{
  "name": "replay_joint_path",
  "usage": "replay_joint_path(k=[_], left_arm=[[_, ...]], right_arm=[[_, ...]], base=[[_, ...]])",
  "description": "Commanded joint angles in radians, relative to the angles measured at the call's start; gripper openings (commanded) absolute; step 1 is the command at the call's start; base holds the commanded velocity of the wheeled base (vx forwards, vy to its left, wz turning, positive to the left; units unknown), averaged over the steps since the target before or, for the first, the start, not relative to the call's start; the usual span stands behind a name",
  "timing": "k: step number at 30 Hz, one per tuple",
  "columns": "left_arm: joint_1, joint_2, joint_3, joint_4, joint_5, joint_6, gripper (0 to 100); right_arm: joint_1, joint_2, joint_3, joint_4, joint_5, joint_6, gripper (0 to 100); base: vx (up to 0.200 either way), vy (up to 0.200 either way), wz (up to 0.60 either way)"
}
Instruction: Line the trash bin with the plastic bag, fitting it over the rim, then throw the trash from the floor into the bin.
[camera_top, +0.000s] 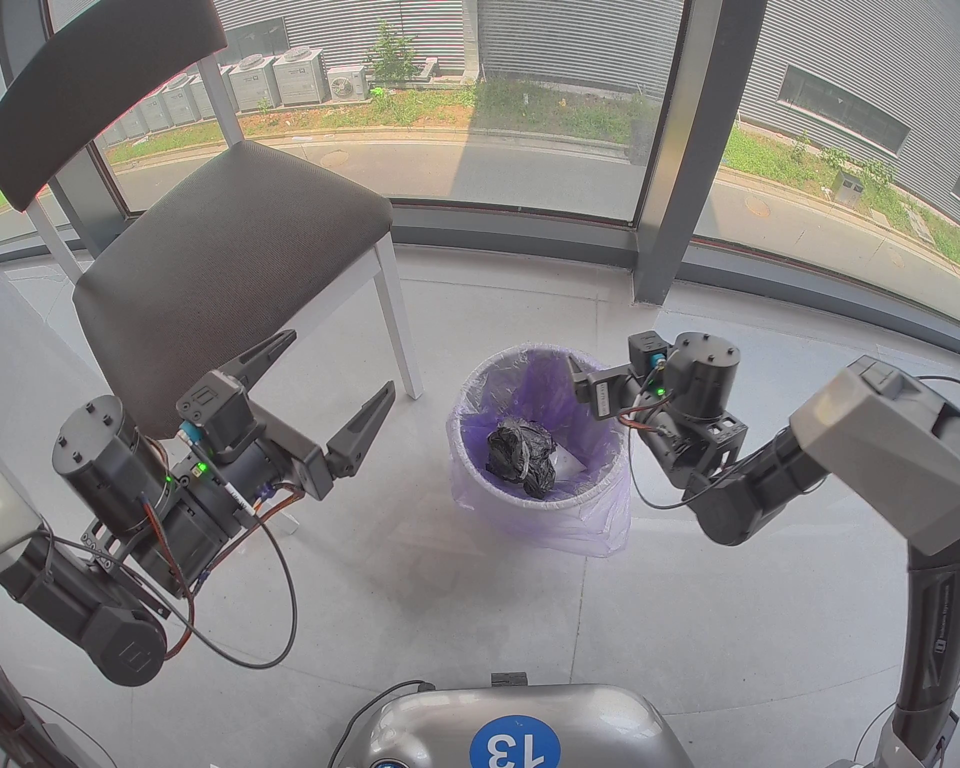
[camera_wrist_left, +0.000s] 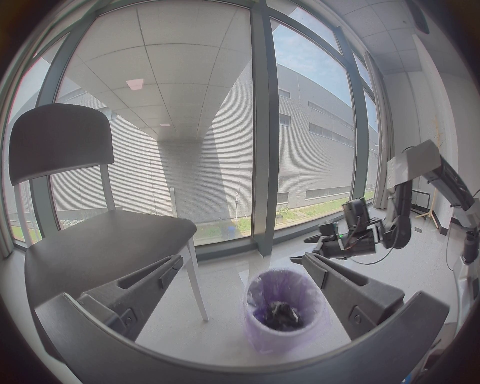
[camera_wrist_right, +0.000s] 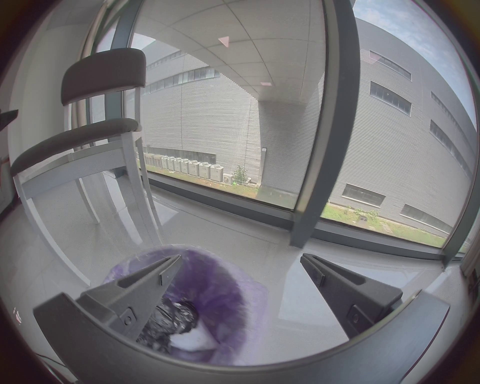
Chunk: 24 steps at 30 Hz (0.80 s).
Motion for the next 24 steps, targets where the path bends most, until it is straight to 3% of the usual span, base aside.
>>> replay_joint_path(k=[1,6,9,15,18,24], left_arm=[[-0.023,0.067,-0.156,-0.017,0.005,0.004,100],[0.009,0.063,-0.293,-0.009,0.015,-0.008,100],[0.110,0.066,-0.401,0.001,0.062,-0.006,100],[0.219,-0.011,-0.470,0.118,0.064,-0.020,100],[0.264,-0.117,-0.523,0.290,0.065,-0.054,100],[0.275,-0.319,-0.642,0.632,0.073,-0.081,100]], right_arm=[[-0.099,-0.204,0.123,0.043,-0.001,0.005,100],[-0.156,-0.276,0.186,0.043,-0.001,0.007,100],[-0.202,-0.320,0.188,0.034,-0.001,0.013,100],[-0.254,-0.394,0.166,0.020,-0.003,0.011,100],[-0.286,-0.477,0.158,0.037,-0.003,0.010,100],[-0.299,-0.650,0.157,0.082,0.006,0.013,100]], base=[[0.000,0.000,0.00],[0.000,0.000,0.00],[0.000,0.000,0.00],[0.000,0.000,0.00],[0.000,0.000,0.00],[0.000,0.000,0.00]])
